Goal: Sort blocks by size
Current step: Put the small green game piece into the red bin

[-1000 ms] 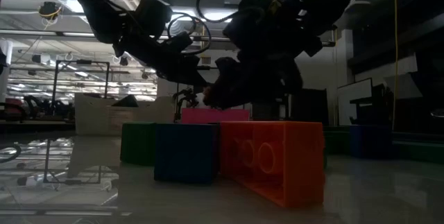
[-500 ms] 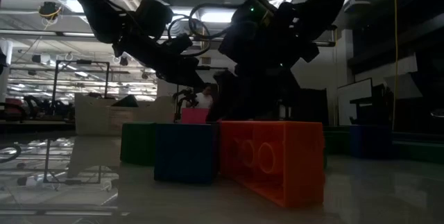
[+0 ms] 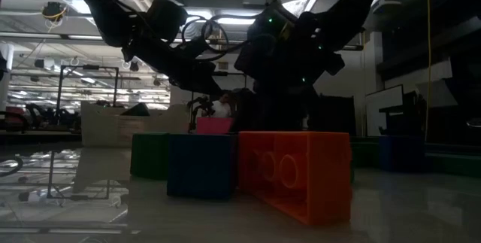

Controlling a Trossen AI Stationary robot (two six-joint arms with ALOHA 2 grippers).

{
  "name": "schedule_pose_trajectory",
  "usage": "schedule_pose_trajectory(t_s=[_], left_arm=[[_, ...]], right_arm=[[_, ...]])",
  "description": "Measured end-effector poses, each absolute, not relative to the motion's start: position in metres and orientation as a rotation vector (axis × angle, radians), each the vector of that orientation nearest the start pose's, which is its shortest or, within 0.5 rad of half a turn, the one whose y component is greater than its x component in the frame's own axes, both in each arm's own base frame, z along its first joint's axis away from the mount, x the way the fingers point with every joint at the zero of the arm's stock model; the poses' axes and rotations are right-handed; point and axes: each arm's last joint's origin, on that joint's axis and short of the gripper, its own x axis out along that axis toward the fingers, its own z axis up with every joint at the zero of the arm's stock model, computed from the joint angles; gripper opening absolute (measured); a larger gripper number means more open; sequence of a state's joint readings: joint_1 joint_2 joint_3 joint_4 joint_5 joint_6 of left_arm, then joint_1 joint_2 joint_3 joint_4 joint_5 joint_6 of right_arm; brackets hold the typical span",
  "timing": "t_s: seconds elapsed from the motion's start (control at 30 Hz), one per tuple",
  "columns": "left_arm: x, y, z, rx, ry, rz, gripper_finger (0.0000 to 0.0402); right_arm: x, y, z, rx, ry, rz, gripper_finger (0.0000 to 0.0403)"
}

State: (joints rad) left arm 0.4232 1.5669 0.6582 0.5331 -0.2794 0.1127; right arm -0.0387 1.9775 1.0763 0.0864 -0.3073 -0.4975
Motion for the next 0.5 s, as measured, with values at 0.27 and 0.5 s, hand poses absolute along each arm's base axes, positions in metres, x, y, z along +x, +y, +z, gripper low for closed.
schedule_pose_trajectory(t_s=[0.27,0.5], left_arm=[[0.2756,0.1329,0.1761,0.079,0.421,0.672,0.02],[0.2749,0.1309,0.1808,0.075,0.403,0.67,0.02]], right_arm=[[0.3902,-0.0065,0.1221,-0.33,0.705,0.441,0.0167],[0.3955,-0.0084,0.1293,-0.337,0.673,0.43,0.0137]])
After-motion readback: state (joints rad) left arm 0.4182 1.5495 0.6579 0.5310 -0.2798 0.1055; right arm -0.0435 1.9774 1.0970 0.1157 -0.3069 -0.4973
